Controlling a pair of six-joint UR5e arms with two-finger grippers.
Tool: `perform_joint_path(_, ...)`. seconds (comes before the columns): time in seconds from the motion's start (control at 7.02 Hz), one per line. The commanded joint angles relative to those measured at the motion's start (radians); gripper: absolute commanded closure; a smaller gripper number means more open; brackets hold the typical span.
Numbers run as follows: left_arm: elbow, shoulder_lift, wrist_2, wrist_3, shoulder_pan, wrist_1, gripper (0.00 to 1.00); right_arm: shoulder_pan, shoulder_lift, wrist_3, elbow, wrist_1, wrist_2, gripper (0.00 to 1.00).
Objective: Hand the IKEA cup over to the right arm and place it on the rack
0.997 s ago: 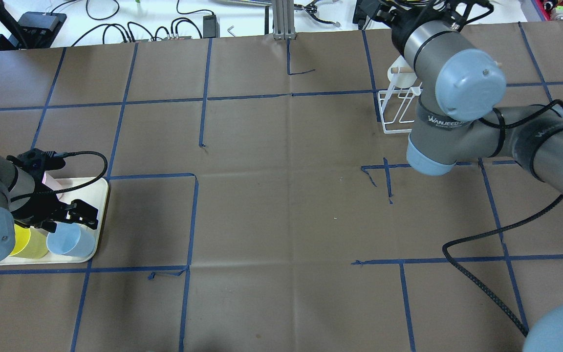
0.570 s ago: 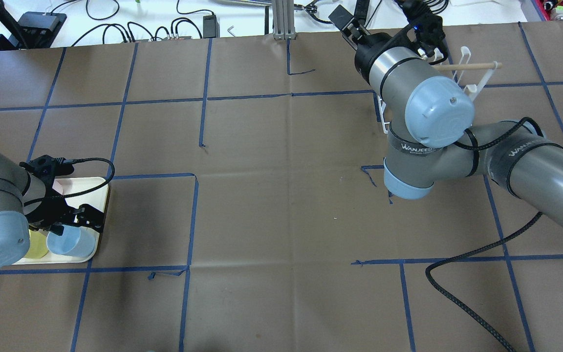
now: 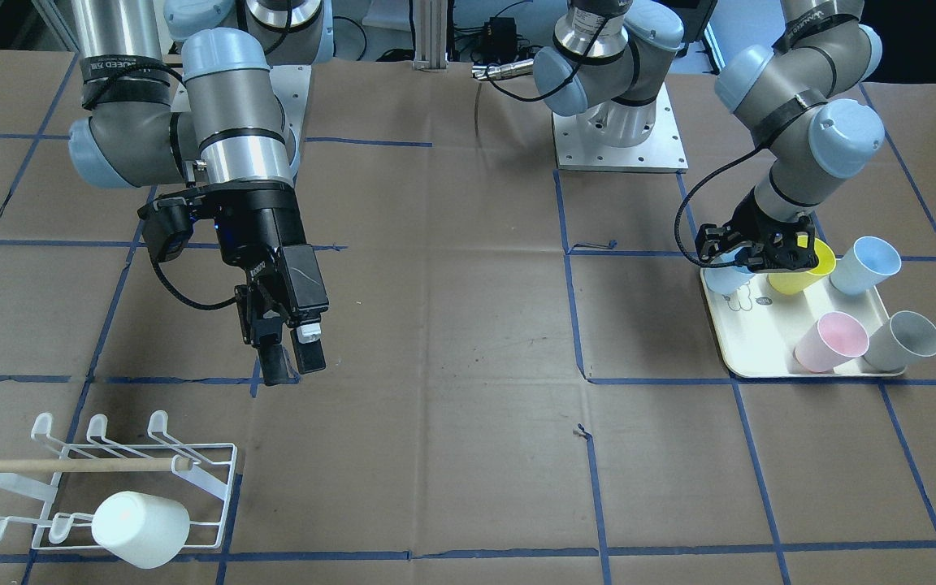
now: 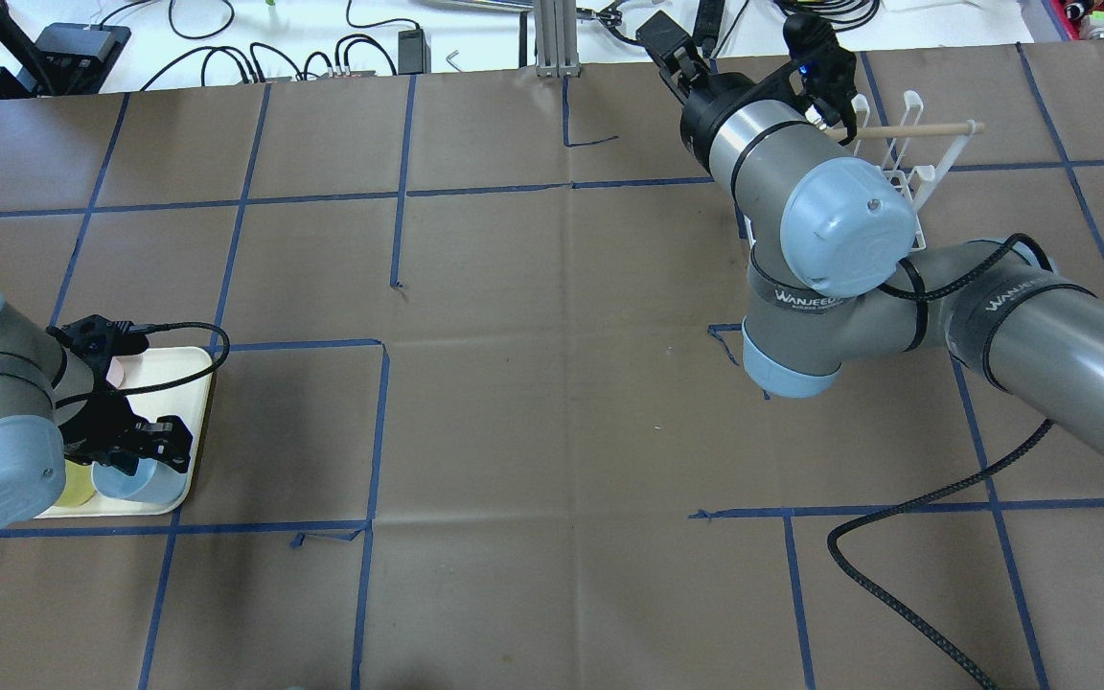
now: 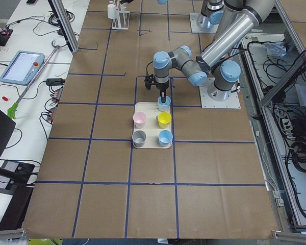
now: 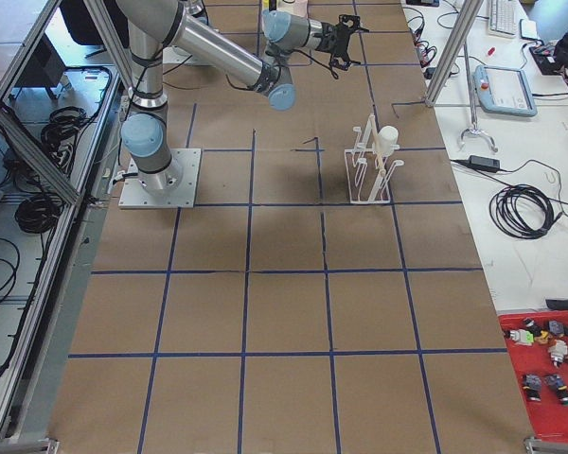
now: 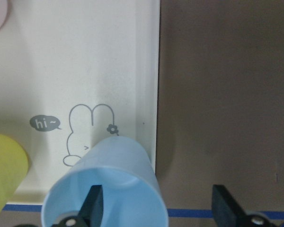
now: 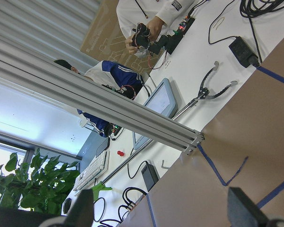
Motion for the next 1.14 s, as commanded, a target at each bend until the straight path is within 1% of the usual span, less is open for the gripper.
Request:
perform_joint_path(0.0,0.001,0.003,0.009,-0.013,0.0,-0.023,1.0,0.023,0.0,0.191,0.002,0.0,0.0,0.0)
perform_joint_path(0.28,0.032,0.026,0.007,-0.017,-0.005,-0.034,1.0,0.023,0.0,0.193,0.002,0.0,0.0,0.0)
perform_joint_path(0.43,0.081,0.041,0.006,-0.017,-0.008,-0.075,1.0,0.032,0.003,0.314,0.002,0.003,0.001,0.0)
perform_joint_path(0.57,0.159,0.049,0.005,-0.018,-0.011,-0.175,1.0,0.032,0.003,0.315,0.002,0.003,0.001,0.0)
perform_joint_path(0.71,0.281,0.055,0.002,-0.018,-0.014,-0.328,1.0,0.032,0.003,0.32,0.002,0.002,0.0,0.0)
perform_joint_path(0.85,0.411,0.037,-0.001,-0.017,-0.018,-0.453,1.0,0.035,0.002,0.387,0.002,0.002,0.0,0.0)
perform_joint_path(1.0,0.533,0.022,-0.005,-0.017,-0.027,-0.557,1.0,0.035,0.002,0.387,0.002,0.002,0.0,0.0)
